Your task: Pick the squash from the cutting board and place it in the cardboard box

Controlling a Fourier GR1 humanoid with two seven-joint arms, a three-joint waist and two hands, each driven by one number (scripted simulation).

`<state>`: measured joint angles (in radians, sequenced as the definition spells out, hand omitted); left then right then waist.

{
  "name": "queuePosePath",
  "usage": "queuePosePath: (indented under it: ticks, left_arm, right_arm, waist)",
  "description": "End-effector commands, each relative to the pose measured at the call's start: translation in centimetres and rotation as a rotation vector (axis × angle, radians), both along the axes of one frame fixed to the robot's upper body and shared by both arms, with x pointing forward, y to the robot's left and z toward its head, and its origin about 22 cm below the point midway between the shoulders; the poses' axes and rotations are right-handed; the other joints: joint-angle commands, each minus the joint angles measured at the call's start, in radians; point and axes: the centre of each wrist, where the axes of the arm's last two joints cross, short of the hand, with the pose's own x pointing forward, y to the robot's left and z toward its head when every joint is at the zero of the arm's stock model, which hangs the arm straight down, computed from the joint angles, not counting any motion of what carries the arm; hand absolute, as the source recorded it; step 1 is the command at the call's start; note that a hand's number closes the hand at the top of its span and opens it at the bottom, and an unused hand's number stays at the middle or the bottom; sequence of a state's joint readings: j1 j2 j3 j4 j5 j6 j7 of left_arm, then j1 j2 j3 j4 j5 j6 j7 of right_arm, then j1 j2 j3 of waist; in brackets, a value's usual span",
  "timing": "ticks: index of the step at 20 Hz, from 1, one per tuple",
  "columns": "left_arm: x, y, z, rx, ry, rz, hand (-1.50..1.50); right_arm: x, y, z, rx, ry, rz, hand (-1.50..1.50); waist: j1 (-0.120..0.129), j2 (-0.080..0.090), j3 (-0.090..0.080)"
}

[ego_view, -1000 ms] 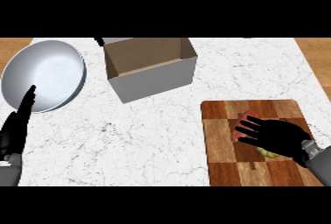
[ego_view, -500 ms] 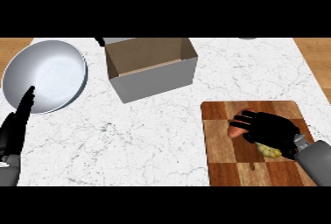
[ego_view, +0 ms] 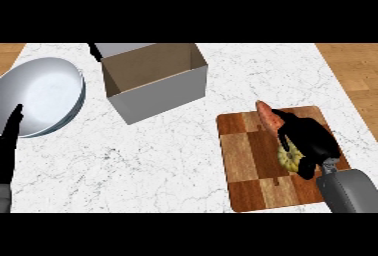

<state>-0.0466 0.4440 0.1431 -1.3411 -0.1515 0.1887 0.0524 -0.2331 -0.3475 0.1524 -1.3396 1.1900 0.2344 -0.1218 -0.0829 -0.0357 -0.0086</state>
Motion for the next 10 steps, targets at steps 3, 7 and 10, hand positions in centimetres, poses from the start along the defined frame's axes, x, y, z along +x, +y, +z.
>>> queuePosePath:
  ticks: [3,7,10]
  left_arm:
    - [-0.3,-0.3,-0.3,-0.023,0.022,-0.019,0.0]
    - [-0.2,-1.9,-1.2,-0.036,0.028,-0.047,0.0]
    - [0.4,-2.3,-0.1,-0.028,0.028,-0.065,0.0]
  right_arm:
    - [-0.4,4.3,1.5,0.156,-0.197,-0.527,1.5]
    - [-1.9,9.5,6.3,0.223,-0.412,-0.597,1.5]
    - [-2.9,12.3,9.9,0.215,-0.589,-0.522,1.5]
  waist:
    - [0.022,0.016,0.005]
    - [0.048,0.02,0.006]
    - [0.069,0.025,0.007]
